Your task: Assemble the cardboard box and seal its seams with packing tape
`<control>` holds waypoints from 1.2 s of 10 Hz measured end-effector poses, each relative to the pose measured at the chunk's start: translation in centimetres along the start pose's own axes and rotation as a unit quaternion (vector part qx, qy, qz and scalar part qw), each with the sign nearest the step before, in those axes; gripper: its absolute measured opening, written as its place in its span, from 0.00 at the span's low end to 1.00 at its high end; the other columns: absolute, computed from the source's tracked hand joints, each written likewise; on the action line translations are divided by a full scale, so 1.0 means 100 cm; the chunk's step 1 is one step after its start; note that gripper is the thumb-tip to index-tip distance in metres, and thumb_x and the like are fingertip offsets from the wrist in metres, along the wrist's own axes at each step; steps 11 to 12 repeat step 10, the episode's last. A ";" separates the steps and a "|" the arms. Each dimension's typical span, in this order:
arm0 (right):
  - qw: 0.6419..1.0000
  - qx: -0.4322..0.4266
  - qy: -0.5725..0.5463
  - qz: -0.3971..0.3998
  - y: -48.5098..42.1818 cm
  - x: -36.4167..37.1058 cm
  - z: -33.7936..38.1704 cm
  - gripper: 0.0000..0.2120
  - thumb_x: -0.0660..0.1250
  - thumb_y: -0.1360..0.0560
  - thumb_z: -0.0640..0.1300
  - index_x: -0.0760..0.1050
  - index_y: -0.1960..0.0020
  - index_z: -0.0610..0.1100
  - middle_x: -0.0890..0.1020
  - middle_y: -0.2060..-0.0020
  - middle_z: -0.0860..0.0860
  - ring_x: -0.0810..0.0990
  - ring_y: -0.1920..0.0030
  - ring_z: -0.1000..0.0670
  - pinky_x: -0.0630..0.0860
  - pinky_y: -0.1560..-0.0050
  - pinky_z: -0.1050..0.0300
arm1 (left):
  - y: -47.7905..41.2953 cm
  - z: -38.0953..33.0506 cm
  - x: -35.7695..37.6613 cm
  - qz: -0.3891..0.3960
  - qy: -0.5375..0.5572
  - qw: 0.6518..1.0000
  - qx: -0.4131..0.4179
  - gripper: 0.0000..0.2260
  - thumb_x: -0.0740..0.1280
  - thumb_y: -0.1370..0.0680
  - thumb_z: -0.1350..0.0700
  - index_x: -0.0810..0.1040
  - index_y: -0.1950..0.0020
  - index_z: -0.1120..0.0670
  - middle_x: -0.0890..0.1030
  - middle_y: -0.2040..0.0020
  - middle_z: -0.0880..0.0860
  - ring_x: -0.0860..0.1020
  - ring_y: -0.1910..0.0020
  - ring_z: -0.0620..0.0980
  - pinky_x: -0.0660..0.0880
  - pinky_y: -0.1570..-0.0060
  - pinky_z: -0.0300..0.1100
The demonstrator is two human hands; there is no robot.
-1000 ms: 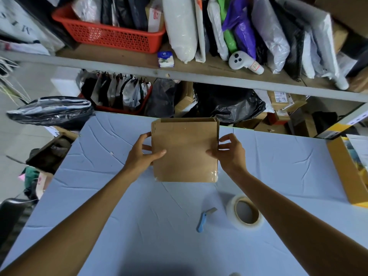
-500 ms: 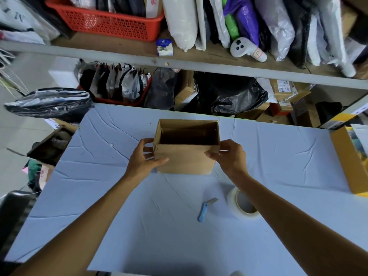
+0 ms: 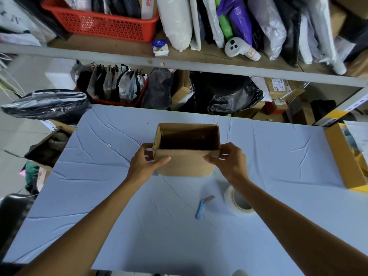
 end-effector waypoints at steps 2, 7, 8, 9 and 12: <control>1.000 0.010 0.016 0.013 0.005 -0.003 -0.007 0.22 0.81 0.39 0.48 0.77 0.51 0.43 0.83 0.57 0.50 0.82 0.56 0.51 0.77 0.59 0.63 | 0.009 0.002 -0.003 -0.008 -0.023 1.000 -0.005 0.23 0.74 0.29 0.52 0.70 0.39 0.52 0.75 0.46 0.49 0.75 0.49 0.48 0.72 0.59 0.33; 0.997 -0.002 0.054 0.055 0.007 -0.006 -0.012 0.22 0.80 0.37 0.46 0.76 0.48 0.41 0.81 0.54 0.48 0.80 0.56 0.49 0.74 0.63 0.65 | 0.014 0.009 0.001 0.000 -0.064 0.998 -0.012 0.28 0.75 0.31 0.47 0.70 0.36 0.54 0.77 0.42 0.52 0.76 0.46 0.50 0.73 0.51 0.41; 0.996 0.002 0.061 0.063 0.003 -0.005 -0.011 0.23 0.81 0.38 0.46 0.75 0.49 0.40 0.81 0.55 0.47 0.79 0.57 0.48 0.74 0.64 0.64 | 0.015 0.009 0.001 -0.001 -0.071 0.997 -0.017 0.28 0.75 0.32 0.47 0.70 0.36 0.54 0.76 0.43 0.50 0.76 0.46 0.50 0.74 0.50 0.42; 0.991 0.028 0.085 0.104 0.001 0.000 -0.016 0.27 0.81 0.39 0.47 0.74 0.47 0.39 0.79 0.54 0.47 0.77 0.55 0.48 0.71 0.67 0.64 | 0.016 0.011 0.002 0.008 -0.072 0.997 -0.029 0.29 0.77 0.33 0.49 0.70 0.37 0.54 0.76 0.42 0.51 0.76 0.45 0.51 0.74 0.48 0.43; 0.992 0.050 0.078 0.085 0.002 -0.011 -0.013 0.29 0.82 0.40 0.47 0.74 0.44 0.40 0.79 0.50 0.45 0.77 0.54 0.48 0.70 0.67 0.62 | 0.022 0.005 -0.004 0.009 -0.084 0.996 -0.020 0.29 0.78 0.34 0.51 0.70 0.38 0.55 0.76 0.40 0.53 0.75 0.45 0.51 0.73 0.51 0.40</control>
Point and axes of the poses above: each hand's wrist, its own y-axis away from the middle knuckle, its own x-axis out of the palm, z = x × y, the point moved 9 cm from there along -y, towards the middle knuckle
